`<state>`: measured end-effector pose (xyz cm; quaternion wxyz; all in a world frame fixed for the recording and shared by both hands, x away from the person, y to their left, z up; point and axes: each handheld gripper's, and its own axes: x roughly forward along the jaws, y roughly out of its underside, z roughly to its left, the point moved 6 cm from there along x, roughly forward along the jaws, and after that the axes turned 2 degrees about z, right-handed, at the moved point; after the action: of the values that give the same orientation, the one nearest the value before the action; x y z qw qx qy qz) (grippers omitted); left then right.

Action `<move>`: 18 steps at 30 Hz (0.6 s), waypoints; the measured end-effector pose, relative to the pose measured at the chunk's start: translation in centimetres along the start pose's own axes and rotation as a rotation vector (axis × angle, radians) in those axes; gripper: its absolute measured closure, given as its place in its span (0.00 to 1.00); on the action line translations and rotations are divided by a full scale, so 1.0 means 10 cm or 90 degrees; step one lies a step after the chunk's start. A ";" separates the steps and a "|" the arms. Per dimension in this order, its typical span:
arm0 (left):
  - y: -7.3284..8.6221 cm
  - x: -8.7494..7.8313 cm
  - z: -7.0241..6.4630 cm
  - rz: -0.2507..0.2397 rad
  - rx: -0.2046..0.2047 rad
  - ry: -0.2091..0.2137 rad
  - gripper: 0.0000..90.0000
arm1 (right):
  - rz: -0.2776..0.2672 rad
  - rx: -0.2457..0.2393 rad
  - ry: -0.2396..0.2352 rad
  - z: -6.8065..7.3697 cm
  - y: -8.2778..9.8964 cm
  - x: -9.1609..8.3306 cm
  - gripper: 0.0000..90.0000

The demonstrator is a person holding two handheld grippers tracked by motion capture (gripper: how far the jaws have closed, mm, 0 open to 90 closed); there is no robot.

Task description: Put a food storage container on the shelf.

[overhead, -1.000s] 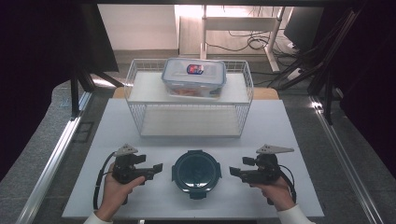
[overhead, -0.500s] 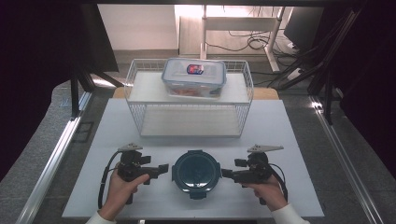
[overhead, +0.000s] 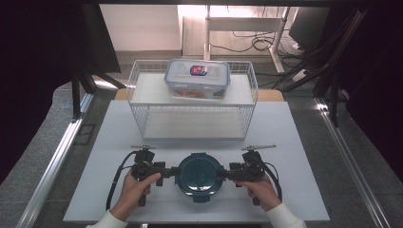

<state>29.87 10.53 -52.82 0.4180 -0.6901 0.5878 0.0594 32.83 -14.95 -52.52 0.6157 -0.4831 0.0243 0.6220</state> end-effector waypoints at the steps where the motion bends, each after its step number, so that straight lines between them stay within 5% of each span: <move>1: 0.01 0.01 0.00 0.006 -0.006 0.008 0.08 | 0.002 0.004 -0.004 0.00 0.00 0.01 0.15; 8: 0.10 0.11 -0.03 0.027 -0.005 0.009 0.09 | 0.013 0.018 -0.019 0.02 0.04 0.09 0.15; 18: 0.19 0.26 -0.06 0.064 -0.035 0.045 0.20 | 0.037 0.045 -0.060 0.08 0.10 0.21 0.19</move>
<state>28.75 8.18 -54.89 0.3742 -0.6728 0.6341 0.0717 32.05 -13.19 -54.00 0.6149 -0.4303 0.0313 0.6602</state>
